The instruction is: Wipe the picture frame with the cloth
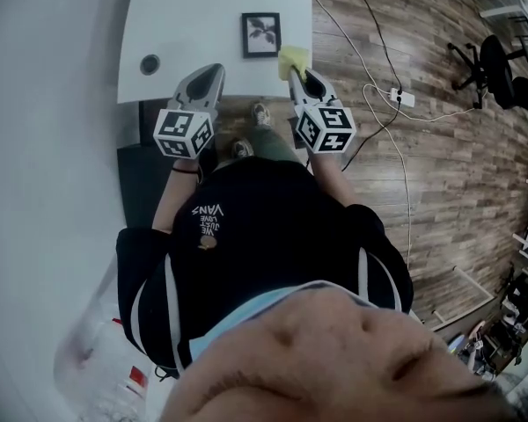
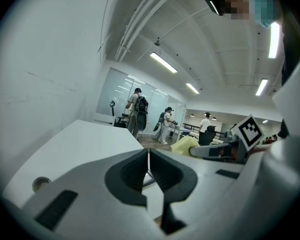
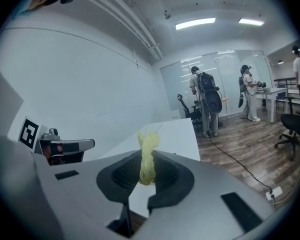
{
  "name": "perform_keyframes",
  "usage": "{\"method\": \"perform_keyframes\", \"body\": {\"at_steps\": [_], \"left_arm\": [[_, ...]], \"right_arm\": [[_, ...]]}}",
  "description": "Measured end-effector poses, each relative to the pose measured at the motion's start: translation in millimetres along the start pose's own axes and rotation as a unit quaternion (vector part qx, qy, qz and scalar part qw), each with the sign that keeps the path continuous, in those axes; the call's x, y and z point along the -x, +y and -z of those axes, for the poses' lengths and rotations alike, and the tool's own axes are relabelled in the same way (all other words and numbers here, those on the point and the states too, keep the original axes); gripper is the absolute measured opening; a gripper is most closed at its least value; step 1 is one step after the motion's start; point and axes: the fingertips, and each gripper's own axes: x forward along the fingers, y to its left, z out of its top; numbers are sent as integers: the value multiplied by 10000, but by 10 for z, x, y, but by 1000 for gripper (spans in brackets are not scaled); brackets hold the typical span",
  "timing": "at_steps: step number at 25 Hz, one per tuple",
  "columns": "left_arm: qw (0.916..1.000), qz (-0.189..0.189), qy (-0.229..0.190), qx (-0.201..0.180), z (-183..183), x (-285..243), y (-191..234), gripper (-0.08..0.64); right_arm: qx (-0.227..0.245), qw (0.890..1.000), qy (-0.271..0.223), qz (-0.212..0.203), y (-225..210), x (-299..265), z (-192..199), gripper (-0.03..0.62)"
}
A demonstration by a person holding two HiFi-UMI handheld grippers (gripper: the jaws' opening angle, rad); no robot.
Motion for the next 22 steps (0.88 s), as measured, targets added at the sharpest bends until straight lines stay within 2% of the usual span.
{"method": "perform_keyframes", "body": {"at_steps": [7, 22], "left_arm": [[9998, -176, -25, 3, -108, -152, 157, 18], [9995, -314, -38, 24, -290, -622, 444, 18]], "right_arm": [[32, 9998, 101, -145, -93, -314, -74, 46], [62, 9992, 131, -380, -282, -935, -332, 46]]}}
